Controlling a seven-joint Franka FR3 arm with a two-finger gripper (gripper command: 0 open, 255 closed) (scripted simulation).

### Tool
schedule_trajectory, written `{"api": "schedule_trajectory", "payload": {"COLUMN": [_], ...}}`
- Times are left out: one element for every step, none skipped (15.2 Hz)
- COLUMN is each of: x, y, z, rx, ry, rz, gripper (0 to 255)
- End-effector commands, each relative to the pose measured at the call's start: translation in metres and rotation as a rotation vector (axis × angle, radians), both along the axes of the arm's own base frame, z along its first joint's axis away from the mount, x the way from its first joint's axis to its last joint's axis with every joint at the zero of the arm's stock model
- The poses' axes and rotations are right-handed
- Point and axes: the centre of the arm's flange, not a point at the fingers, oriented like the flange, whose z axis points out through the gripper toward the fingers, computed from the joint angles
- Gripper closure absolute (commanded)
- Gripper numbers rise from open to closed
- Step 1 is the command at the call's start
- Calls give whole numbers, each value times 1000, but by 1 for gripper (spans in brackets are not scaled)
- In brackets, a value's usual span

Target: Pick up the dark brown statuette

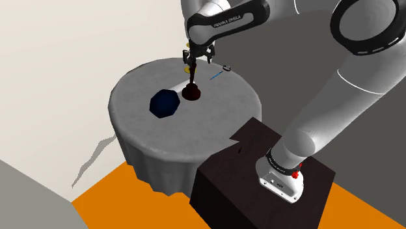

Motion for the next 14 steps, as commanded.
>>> {"api": "schedule_trajectory", "payload": {"x": [23, 35, 46, 57, 68, 79, 88, 88, 88, 88, 88, 88, 88, 88], "y": [-5, -8, -11, -15, -19, -23, -26, -26, -26, -26, -26, -26, -26, -26], "z": [-7, -9, -11, -12, -14, -15, -16, -21, -26, -31, -37, -42, -47, -53], "rx": [-27, -40, -53, -66, -78, -91, -102, -102, -102, -102, -102, -102, -102, -102], "ry": [-31, -45, -60, -74, -89, -104, -116, -116, -116, -116, -116, -116, -116, -116], "rz": [-47, -69, -92, -114, -136, -159, -178, -178, -178, -178, -178, -178, -178, -178], "gripper": [0, 0, 0, 0, 0, 0, 0, 0, 0, 0, 0, 0, 0, 0]}}
